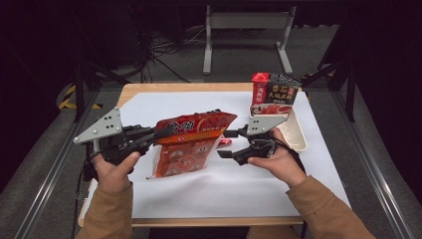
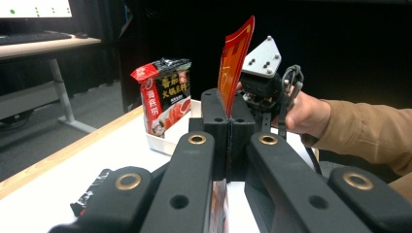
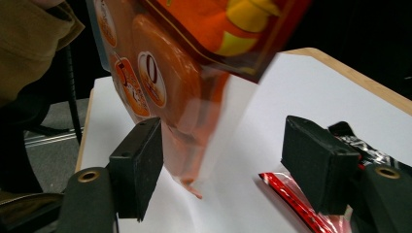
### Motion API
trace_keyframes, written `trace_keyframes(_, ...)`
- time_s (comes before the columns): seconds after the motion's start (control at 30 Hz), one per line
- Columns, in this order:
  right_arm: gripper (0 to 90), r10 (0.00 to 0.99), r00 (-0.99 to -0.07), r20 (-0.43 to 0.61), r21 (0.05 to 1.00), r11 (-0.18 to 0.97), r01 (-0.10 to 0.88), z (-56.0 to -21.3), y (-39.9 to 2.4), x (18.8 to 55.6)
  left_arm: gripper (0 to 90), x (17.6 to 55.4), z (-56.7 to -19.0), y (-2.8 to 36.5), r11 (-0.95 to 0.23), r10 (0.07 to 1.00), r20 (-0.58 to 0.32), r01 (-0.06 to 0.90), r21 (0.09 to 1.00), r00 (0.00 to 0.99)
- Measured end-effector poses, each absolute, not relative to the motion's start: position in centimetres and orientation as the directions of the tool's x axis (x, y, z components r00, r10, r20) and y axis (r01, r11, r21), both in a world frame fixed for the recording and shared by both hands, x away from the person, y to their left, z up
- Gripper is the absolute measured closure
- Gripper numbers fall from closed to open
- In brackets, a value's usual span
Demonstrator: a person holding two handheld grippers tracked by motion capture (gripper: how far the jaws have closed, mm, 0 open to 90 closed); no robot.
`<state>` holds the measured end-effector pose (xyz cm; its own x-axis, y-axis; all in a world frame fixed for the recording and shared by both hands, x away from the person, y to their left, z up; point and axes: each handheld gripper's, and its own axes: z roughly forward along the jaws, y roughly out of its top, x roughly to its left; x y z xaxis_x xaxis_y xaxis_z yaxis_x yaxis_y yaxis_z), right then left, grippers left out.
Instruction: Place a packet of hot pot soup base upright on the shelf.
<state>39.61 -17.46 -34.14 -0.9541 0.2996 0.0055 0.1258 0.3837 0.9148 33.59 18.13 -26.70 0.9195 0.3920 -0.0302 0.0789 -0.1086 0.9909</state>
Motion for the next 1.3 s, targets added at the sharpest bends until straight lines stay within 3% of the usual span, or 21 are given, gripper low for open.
trace_keyframes(0.5,33.3,0.171,-0.985,-0.001,0.930,0.362,0.062,-35.5,-14.9,39.7,90.0,33.6,-26.9,17.1,-0.103,0.379,-0.020,0.064,0.993,0.925)
trace_keyframes(0.87,33.4,0.138,-0.989,-0.057,0.912,0.410,0.005,-36.1,-13.5,39.5,90.0,33.4,-26.9,17.1,-0.096,0.372,-0.019,0.059,0.994,0.928)
trace_keyframes(1.13,45.0,0.081,-0.996,-0.032,0.915,0.404,0.004,-36.2,-13.4,39.2,90.0,33.7,-27.1,17.4,-0.079,0.398,-0.032,0.069,0.995,0.917)
trace_keyframes(1.3,44.5,0.066,-0.997,-0.031,0.915,0.404,-0.001,-36.3,-13.0,38.9,90.0,33.8,-27.3,17.1,-0.079,0.392,-0.036,0.073,0.994,0.919)
